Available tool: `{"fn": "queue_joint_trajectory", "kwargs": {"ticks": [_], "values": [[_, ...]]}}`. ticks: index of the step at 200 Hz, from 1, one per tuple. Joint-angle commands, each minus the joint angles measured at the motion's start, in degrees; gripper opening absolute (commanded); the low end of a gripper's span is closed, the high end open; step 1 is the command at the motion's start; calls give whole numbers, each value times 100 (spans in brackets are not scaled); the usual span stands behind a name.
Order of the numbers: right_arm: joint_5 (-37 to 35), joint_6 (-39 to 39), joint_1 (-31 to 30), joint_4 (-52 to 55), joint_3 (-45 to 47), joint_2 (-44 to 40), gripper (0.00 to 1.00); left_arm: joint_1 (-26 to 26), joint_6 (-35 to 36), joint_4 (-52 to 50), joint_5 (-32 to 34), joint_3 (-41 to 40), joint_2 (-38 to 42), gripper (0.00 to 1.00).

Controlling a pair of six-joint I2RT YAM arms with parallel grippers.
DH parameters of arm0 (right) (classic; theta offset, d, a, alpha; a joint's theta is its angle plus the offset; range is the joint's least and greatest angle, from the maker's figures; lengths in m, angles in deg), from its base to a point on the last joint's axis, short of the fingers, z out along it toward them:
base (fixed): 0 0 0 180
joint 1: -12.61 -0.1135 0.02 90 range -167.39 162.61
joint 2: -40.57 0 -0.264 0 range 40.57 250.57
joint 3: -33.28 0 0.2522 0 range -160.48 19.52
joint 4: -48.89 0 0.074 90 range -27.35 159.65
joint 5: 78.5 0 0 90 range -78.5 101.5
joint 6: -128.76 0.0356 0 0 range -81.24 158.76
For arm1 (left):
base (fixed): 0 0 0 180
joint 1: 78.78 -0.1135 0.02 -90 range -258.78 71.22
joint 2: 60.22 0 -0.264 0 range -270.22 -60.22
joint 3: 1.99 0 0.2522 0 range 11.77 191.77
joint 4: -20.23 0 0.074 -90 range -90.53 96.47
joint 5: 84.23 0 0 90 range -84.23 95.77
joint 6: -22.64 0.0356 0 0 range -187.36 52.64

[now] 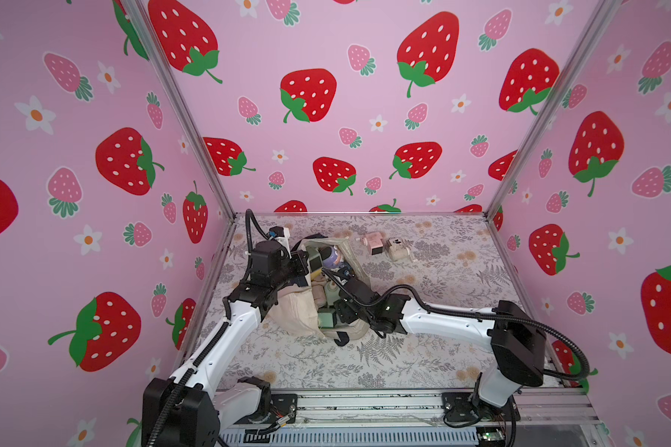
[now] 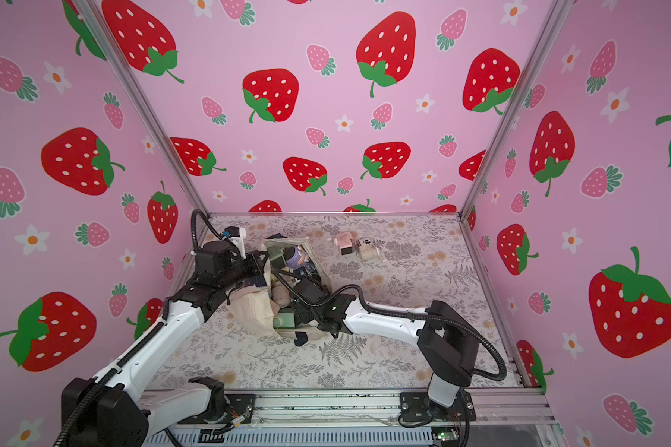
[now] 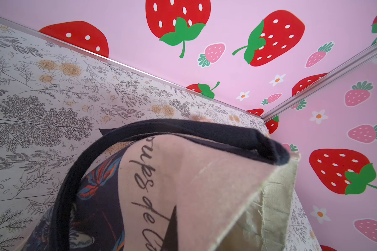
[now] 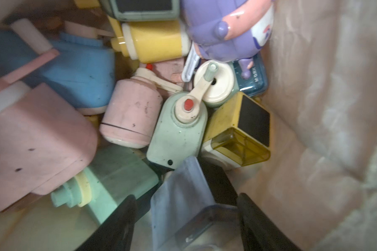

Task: Take out the pencil sharpeners from the tote bags
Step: Pick up the pencil sharpener from the canvas bag.

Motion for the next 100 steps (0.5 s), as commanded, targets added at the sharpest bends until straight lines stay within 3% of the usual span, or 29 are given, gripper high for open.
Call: {"fn": "queue_joint_trajectory", "kwargs": {"ticks": [1,57,100], "values": [[-253,108,156,167,-43,68,81,53,37,-9,-36,-21,148,0],[52,281,337,318,-157,454,88,49,51,-87,34,7,122,0],[-158,477,339,517,-60,623,95,54,59,-96,27,57,17,0]]}}
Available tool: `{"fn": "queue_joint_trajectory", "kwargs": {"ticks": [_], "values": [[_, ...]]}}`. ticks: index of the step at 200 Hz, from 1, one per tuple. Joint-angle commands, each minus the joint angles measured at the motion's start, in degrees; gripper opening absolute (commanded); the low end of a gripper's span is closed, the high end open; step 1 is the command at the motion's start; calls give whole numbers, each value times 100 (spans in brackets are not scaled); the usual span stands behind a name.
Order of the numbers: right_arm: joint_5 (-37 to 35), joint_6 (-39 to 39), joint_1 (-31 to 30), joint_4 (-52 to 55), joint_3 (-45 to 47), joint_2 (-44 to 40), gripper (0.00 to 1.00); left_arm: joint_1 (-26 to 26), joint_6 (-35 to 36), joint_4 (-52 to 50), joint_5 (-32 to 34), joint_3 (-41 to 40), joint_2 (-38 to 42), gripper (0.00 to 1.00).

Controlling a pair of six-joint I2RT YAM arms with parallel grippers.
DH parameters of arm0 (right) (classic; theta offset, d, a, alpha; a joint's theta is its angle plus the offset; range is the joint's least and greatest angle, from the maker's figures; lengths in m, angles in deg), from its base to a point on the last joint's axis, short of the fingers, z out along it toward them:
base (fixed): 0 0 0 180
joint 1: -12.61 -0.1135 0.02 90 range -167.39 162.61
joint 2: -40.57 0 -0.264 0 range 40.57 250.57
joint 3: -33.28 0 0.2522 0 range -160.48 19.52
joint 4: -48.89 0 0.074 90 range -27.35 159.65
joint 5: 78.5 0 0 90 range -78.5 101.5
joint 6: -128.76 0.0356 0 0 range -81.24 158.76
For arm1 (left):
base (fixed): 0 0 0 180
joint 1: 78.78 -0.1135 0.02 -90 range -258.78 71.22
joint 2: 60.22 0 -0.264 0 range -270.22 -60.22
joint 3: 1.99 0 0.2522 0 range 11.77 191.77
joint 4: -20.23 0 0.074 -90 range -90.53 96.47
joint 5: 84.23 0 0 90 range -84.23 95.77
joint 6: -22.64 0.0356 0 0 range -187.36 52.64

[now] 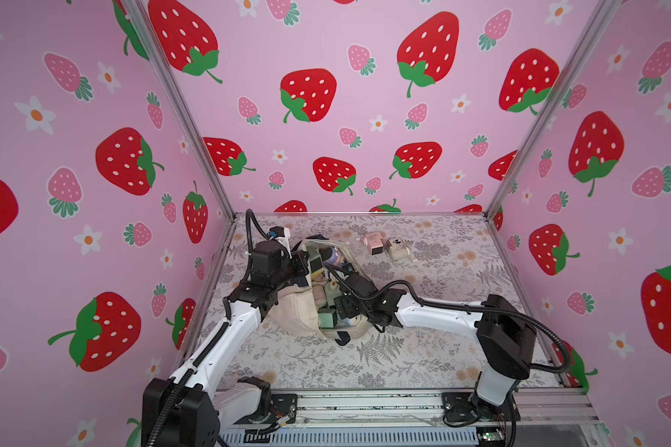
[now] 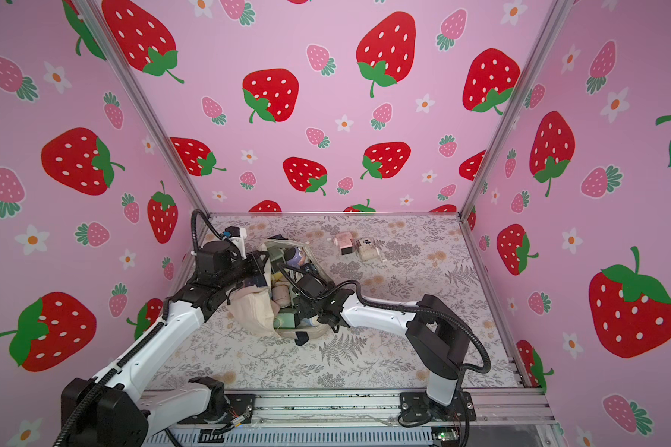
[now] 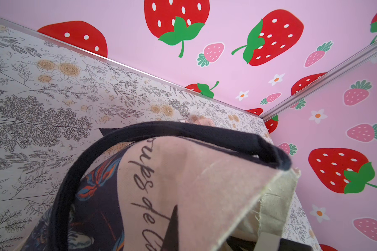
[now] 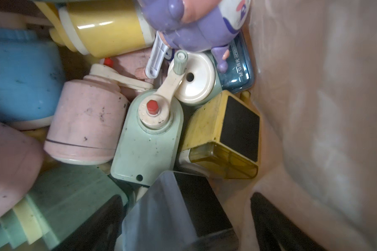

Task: Take out the pencil sharpeners from the tote bags
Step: Pick up the pencil sharpener from the canvas bag.

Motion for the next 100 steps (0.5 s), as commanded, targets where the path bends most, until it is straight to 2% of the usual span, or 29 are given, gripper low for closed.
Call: {"fn": "queue_joint_trajectory", "kwargs": {"ticks": [1,100], "values": [[-187,292,90,476,51,213,95,47,54,-97,25,59,13,0],[591,792,72,96,518,396,96,83,86,-168,-3,113,-63,0]]}}
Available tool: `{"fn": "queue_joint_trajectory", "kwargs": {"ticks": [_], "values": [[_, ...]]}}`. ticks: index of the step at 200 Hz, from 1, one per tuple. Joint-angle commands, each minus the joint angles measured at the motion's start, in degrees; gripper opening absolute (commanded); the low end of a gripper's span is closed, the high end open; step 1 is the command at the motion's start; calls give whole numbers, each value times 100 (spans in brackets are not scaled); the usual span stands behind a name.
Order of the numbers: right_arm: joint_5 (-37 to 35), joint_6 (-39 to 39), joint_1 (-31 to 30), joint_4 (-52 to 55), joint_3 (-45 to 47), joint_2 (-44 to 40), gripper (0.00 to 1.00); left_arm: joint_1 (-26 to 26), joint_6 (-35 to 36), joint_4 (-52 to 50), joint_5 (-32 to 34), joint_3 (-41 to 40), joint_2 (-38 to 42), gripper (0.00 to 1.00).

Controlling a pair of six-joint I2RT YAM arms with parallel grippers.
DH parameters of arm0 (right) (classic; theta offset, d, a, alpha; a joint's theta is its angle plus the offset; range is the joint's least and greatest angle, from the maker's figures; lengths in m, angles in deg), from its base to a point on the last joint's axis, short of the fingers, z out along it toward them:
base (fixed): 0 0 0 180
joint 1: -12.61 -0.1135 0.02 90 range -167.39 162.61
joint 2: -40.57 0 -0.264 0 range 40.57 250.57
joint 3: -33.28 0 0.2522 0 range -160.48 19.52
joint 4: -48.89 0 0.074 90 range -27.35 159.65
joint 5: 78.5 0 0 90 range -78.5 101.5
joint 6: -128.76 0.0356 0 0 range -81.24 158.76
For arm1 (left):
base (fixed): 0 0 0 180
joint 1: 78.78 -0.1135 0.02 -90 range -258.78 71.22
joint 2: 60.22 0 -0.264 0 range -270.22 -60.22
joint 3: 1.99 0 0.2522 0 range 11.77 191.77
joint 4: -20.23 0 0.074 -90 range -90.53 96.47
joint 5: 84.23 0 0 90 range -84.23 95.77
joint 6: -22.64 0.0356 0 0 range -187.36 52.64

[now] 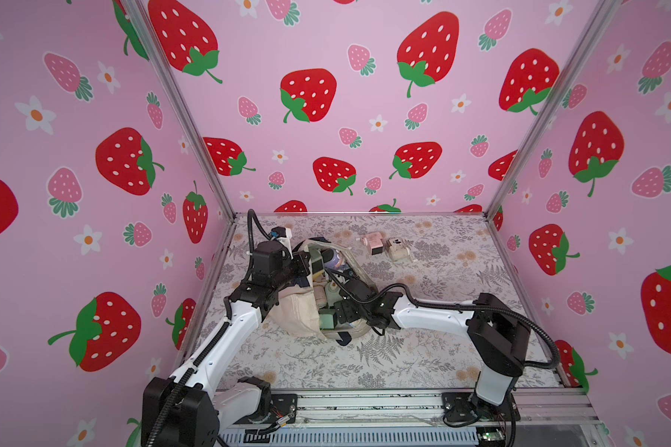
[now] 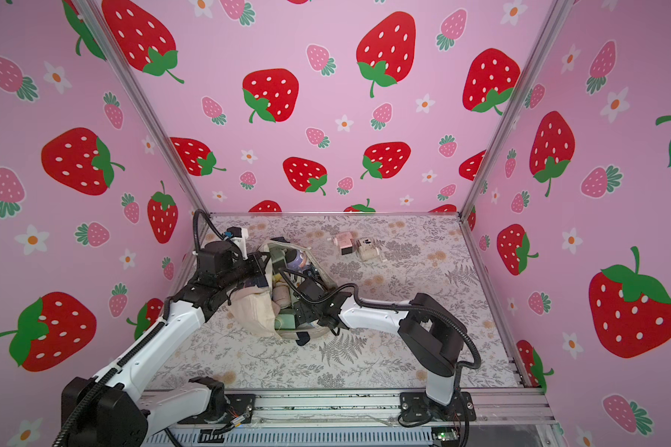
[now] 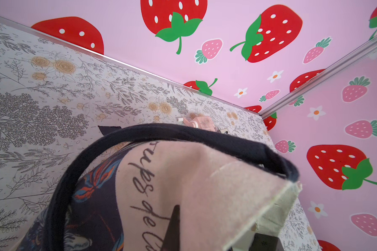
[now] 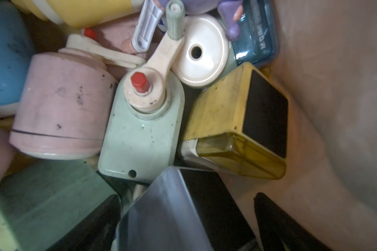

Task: Take out the pencil sharpeners from the tote bags
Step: Pick up the pencil sharpener from the canvas bag.

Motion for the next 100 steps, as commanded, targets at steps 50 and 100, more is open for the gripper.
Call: {"fn": "queue_joint_trajectory", "kwargs": {"ticks": [50,100], "values": [[798,525,62,-66,370,186,96,50,48,-170,14,120,-19,0],[1410,503,70,-1228,674,-27,92,66,51,-185,32,139,-45,0]]}}
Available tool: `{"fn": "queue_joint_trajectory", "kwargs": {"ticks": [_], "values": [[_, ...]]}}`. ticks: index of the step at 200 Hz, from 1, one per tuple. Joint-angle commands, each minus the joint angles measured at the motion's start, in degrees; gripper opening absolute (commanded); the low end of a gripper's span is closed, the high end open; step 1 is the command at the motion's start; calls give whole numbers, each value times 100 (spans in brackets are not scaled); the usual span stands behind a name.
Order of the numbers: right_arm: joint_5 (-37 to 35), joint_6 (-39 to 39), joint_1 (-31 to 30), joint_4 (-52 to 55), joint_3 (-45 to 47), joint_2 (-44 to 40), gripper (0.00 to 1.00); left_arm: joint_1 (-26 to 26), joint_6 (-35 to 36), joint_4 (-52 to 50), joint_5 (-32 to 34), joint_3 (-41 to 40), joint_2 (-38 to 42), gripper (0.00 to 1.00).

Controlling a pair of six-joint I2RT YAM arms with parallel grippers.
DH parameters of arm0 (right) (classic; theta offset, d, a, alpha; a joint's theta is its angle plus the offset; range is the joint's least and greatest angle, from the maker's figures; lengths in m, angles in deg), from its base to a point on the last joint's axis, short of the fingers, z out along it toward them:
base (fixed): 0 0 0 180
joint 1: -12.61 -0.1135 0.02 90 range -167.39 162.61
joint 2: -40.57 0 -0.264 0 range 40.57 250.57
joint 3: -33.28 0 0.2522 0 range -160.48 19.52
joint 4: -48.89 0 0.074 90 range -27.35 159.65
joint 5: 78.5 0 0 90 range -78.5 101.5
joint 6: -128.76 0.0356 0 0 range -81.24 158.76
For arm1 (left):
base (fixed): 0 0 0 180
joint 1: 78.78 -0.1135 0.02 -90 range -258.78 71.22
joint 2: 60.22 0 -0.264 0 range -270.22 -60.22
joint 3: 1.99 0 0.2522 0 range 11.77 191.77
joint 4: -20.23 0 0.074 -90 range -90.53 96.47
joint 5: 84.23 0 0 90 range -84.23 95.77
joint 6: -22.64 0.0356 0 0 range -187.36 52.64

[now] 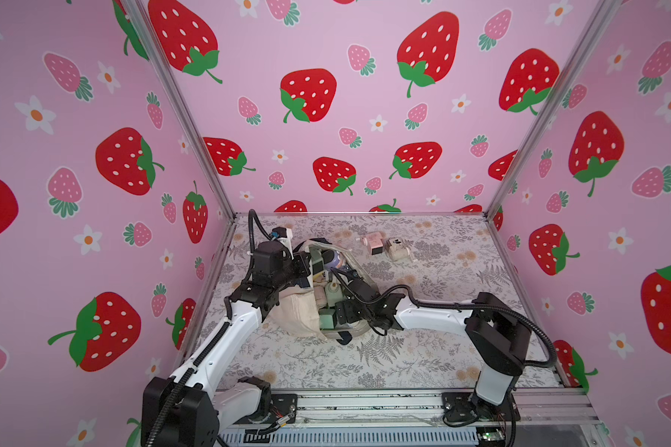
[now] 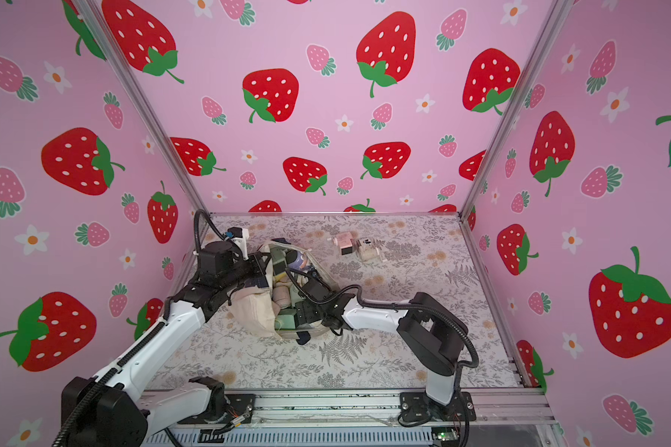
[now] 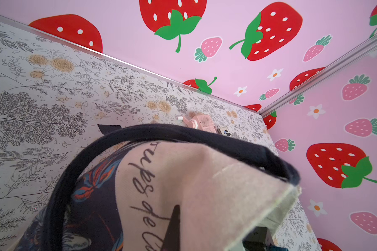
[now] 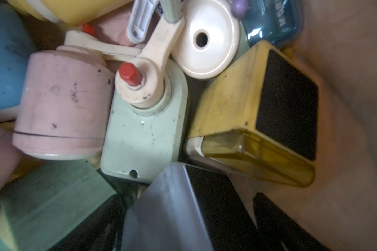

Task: Take out the pencil sharpeners from the tote bags
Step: Pick up the pencil sharpener from the canvas bag.

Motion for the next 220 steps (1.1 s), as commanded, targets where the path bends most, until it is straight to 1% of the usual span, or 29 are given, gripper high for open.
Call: {"fn": "queue_joint_trajectory", "kwargs": {"ticks": [1,23,45,58,80,97,122,135,138,145,176,194,220], "values": [[702,181,-21,-548,261,7,92,43,30,-166,36,139,-45,0],[864,65,-29,-504,134,8,89,45,45,-172,78,122,-14,0],[864,-28,-30,-541,85,21,86,42,44,-181,78,126,-19,0],[835,-71,-25,-552,51,69,81,46,39,-181,78,123,-19,0],[894,-131,-30,-560,-2,156,71,44,46,-181,78,127,-27,0],[872,-209,-30,-560,-17,135,65,44,46,-180,77,133,-40,0],[783,-427,-47,-524,-68,53,54,54,48,-181,78,132,-36,0],[792,-542,-63,-484,-91,0,52,50,46,-181,85,139,-41,0],[791,-556,-70,-479,-91,-16,50,54,46,-181,88,130,-37,0],[799,-610,-82,-468,-91,-51,48,52,46,-172,94,126,-38,0],[766,-951,-160,-377,-109,-340,44,59,30,-172,55,137,-59,0],[545,-1218,-257,-351,-76,-702,44,54,43,-159,9,135,-20,0],[536,-1495,-294,-189,-56,-1227,43,50,45,-156,105,103,33,0]]}}
